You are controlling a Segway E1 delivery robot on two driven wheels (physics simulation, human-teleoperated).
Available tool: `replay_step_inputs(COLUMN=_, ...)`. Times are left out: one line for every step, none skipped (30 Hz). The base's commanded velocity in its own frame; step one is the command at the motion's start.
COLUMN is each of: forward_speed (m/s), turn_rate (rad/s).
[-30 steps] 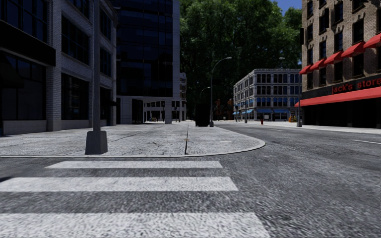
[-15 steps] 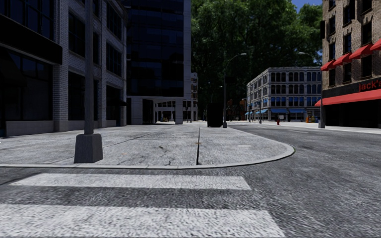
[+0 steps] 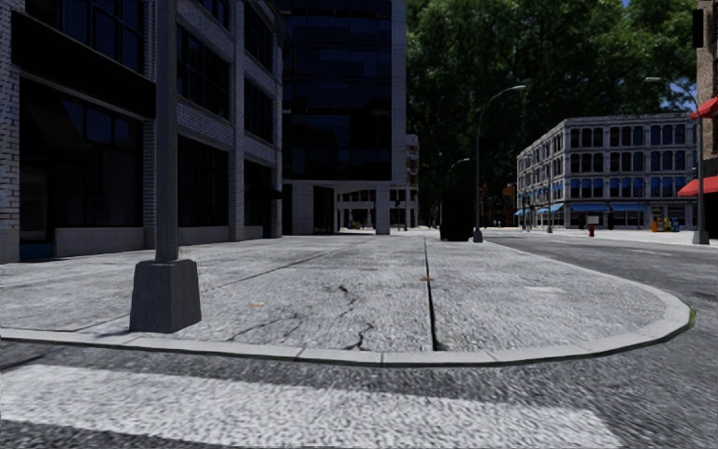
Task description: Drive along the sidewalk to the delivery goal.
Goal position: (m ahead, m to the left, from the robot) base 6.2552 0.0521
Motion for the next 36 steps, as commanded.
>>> replay_step_inputs(forward_speed=2.0, turn_rate=0.4)
replay_step_inputs(forward_speed=2.0, turn_rate=0.4)
replay_step_inputs(forward_speed=2.0, turn_rate=0.4)
replay_step_inputs(forward_speed=2.0, turn_rate=0.27)
replay_step_inputs(forward_speed=1.99, turn_rate=0.07)
replay_step_inputs(forward_speed=1.99, turn_rate=0.07)
replay_step_inputs(forward_speed=1.95, turn_rate=0.0)
replay_step_inputs(forward_speed=1.91, turn_rate=0.0)
replay_step_inputs(forward_speed=1.89, turn_rate=0.0)
replay_step_inputs(forward_speed=1.89, turn_rate=0.0)
replay_step_inputs(forward_speed=1.88, turn_rate=0.0)
replay_step_inputs(forward_speed=1.83, turn_rate=0.0)
replay_step_inputs(forward_speed=1.73, turn_rate=0.0)
replay_step_inputs(forward_speed=1.63, turn_rate=0.0)
replay_step_inputs(forward_speed=1.63, turn_rate=0.0)
replay_step_inputs(forward_speed=1.56, turn_rate=0.0)
replay_step_inputs(forward_speed=1.47, turn_rate=0.0)
replay_step_inputs(forward_speed=1.38, turn_rate=0.0)
replay_step_inputs(forward_speed=1.32, turn_rate=0.0)
replay_step_inputs(forward_speed=1.32, turn_rate=0.0)
replay_step_inputs(forward_speed=1.28, turn_rate=0.0)
replay_step_inputs(forward_speed=1.27, turn_rate=0.0)
replay_step_inputs(forward_speed=1.26, turn_rate=0.0)
replay_step_inputs(forward_speed=1.25, turn_rate=0.0)
replay_step_inputs(forward_speed=1.25, turn_rate=0.0)
replay_step_inputs(forward_speed=1.25, turn_rate=0.0)
replay_step_inputs(forward_speed=1.24, turn_rate=0.0)
replay_step_inputs(forward_speed=1.23, turn_rate=0.0)
replay_step_inputs(forward_speed=1.23, turn_rate=0.0)
replay_step_inputs(forward_speed=1.23, turn_rate=0.0)
replay_step_inputs(forward_speed=1.22, turn_rate=0.0)
replay_step_inputs(forward_speed=1.22, turn_rate=0.0)
replay_step_inputs(forward_speed=1.22, turn_rate=0.0)
replay_step_inputs(forward_speed=1.22, turn_rate=0.0)
replay_step_inputs(forward_speed=1.22, turn_rate=0.0)
replay_step_inputs(forward_speed=1.22, turn_rate=0.0)
